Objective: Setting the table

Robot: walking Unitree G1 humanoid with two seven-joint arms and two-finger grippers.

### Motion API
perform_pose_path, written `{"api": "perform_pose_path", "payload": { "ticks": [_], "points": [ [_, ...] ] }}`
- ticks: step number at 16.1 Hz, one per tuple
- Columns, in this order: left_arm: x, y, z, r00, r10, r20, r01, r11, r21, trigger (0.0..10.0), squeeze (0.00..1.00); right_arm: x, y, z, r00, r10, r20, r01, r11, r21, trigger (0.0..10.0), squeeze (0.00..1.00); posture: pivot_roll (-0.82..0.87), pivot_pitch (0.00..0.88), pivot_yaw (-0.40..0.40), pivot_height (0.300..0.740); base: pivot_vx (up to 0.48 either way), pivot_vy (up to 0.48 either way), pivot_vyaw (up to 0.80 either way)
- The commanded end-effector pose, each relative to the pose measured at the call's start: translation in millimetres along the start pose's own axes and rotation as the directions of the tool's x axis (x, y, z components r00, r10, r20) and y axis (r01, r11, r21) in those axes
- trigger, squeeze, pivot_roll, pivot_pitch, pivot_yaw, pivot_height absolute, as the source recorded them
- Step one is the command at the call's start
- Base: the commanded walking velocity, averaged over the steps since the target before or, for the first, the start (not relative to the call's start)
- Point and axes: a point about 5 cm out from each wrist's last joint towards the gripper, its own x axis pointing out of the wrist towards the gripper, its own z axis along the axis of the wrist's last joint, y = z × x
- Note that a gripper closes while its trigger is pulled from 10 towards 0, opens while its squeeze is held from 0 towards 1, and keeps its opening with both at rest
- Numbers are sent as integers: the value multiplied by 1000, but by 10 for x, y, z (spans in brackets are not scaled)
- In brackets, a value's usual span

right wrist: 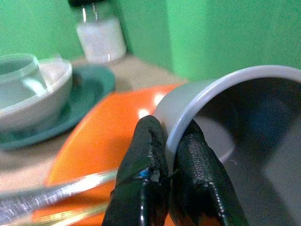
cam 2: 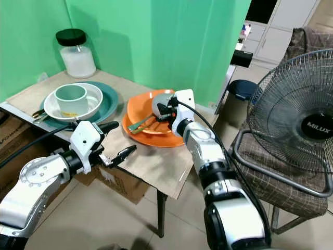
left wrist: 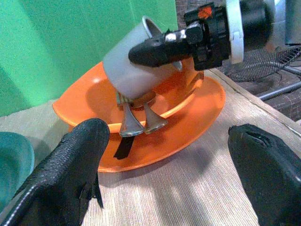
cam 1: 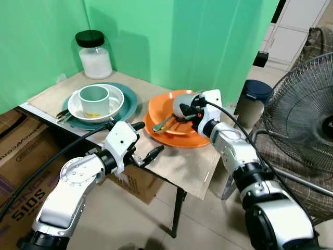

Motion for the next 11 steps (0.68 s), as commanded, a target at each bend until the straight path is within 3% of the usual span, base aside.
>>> {"api": "perform_pose_path", "payload": {
  "ticks": [1,3,6,7,8,9,11],
  "points": [
    [-8,1,26,1000,20,8,-20,1000,19,10000,0,-41,-26,220,992,-14,123,13,1000,8,0,0,49,0,-22,740,0,0,0],
    [-8,-1,77,998,53,27,-53,999,13,10000,0,-252,-70,420,965,-43,260,43,999,5,0,0,55,0,-23,740,0,0,0],
    [84,10,168,986,153,58,-153,988,-15,10000,0,-621,-136,591,928,-97,360,116,993,-30,0,0,58,0,-24,740,0,0,0],
    [219,-6,221,960,270,69,-266,962,-63,10000,0,-980,-137,647,902,-163,399,202,978,-57,3451,0,49,0,-20,740,0,0,0],
    [249,-17,224,955,291,62,-286,955,-74,10000,0,-1057,-138,645,897,-190,399,232,971,-60,3451,0,49,0,-20,740,0,0,0],
    [307,-39,240,931,359,69,-353,932,-85,10000,0,-1237,-93,629,889,-224,400,271,960,-64,10000,0,31,0,-17,740,0,0,0],
    [345,-32,283,866,490,97,-483,871,-86,10000,0,-1466,32,550,880,-284,382,334,940,-72,10000,0,21,0,-19,740,0,0,0]
  ]
}}
